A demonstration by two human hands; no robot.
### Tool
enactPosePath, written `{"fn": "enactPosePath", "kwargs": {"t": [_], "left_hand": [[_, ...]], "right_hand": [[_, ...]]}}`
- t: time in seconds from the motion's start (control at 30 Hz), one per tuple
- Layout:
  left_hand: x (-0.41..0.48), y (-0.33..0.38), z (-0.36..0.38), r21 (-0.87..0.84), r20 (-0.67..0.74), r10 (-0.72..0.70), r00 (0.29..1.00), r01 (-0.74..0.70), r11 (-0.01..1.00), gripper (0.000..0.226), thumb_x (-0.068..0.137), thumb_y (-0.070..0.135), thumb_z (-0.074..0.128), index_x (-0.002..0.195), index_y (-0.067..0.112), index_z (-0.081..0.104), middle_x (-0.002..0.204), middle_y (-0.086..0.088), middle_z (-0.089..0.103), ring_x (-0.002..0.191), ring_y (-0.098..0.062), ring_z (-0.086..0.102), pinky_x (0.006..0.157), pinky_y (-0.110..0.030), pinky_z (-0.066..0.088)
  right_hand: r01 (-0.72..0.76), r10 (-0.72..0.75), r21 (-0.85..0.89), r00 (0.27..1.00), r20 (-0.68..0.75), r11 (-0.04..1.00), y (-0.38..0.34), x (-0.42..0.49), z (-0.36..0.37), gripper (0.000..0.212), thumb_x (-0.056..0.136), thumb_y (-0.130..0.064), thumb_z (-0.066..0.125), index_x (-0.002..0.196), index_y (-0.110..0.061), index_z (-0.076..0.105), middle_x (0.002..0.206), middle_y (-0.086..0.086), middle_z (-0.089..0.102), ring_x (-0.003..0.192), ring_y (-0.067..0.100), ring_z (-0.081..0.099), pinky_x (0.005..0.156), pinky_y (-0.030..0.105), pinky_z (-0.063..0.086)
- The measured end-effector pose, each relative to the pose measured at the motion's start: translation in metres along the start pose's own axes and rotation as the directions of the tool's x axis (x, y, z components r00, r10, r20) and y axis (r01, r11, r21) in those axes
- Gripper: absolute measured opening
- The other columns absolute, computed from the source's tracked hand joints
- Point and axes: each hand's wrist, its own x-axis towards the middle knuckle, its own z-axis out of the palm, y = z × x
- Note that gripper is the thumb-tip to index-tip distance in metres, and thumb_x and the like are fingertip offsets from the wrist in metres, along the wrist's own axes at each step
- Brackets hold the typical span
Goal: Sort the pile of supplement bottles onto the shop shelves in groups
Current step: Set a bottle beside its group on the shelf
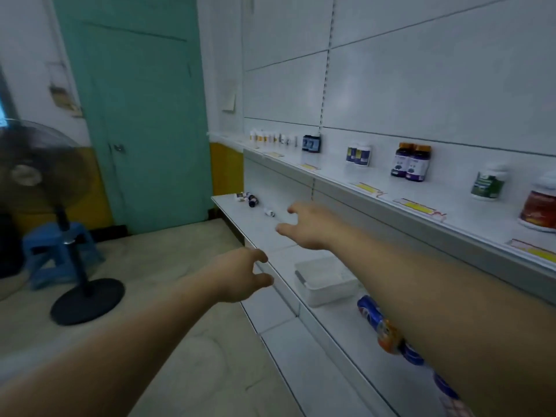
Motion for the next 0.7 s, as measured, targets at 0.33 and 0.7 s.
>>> {"fn": "enactPosePath", "kwargs": {"t": [0.33, 0.7], "left_hand": [[0.205, -0.107, -0.013, 0.003, 0.029, -0.075, 0.997, 0.075, 0.997, 0.052, 0.089, 0.047, 0.057, 0.135, 0.025, 0.046, 0.139, -0.001, 0.048, 0.122, -0.018, 0.048, 0.102, -0.034, 0.041], [0.404, -0.240, -0.055, -0.038, 0.058, -0.030, 0.998, 0.033, 0.999, 0.053, 0.092, 0.045, 0.054, 0.139, 0.024, 0.041, 0.144, -0.001, 0.042, 0.126, -0.018, 0.045, 0.102, -0.031, 0.039]], "right_hand": [[-0.033, 0.030, 0.029, 0.996, 0.087, 0.999, 0.022, 0.229, 0.072, 0.066, 0.093, -0.056, 0.045, 0.146, -0.017, 0.036, 0.149, 0.009, 0.037, 0.131, 0.028, 0.040, 0.100, 0.037, 0.037], [-0.083, 0.083, 0.000, 0.991, 0.101, 0.997, -0.003, 0.467, 0.120, 0.067, 0.092, -0.056, 0.044, 0.145, -0.017, 0.035, 0.145, 0.009, 0.043, 0.125, 0.028, 0.046, 0.097, 0.037, 0.042]]}}
